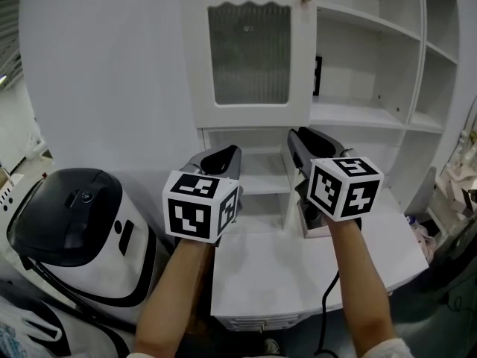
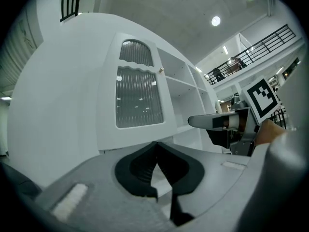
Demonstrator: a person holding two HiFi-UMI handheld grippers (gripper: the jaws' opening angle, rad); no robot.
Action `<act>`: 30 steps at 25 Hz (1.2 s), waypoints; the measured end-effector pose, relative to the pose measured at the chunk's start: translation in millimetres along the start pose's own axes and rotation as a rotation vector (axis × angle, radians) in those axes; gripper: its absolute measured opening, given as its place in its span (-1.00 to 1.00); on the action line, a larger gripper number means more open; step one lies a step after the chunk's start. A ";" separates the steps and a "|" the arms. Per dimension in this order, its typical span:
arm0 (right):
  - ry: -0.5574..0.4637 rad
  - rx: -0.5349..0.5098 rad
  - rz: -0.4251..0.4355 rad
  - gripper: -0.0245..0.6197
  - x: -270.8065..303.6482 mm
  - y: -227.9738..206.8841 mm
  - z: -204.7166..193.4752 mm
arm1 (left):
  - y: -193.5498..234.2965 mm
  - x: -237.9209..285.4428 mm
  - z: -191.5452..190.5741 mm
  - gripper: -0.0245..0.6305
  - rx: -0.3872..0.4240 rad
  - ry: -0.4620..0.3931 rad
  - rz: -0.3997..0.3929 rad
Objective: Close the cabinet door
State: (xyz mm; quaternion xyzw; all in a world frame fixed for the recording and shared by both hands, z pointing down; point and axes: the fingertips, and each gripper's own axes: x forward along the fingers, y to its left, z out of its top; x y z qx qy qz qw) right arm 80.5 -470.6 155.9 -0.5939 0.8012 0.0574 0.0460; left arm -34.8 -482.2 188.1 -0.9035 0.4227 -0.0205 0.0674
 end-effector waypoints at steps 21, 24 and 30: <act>0.053 0.031 0.014 -0.91 -59.9 39.3 -38.0 | -34.7 -45.2 -37.8 -0.93 -0.031 0.059 -0.048; 0.055 0.030 0.010 -0.91 -61.9 37.6 -39.1 | -34.6 -45.7 -37.8 -0.93 -0.034 0.057 -0.047; 0.051 0.024 0.014 -0.91 -59.8 38.0 -36.3 | -30.2 -45.5 -30.8 -0.93 -0.031 0.038 -0.039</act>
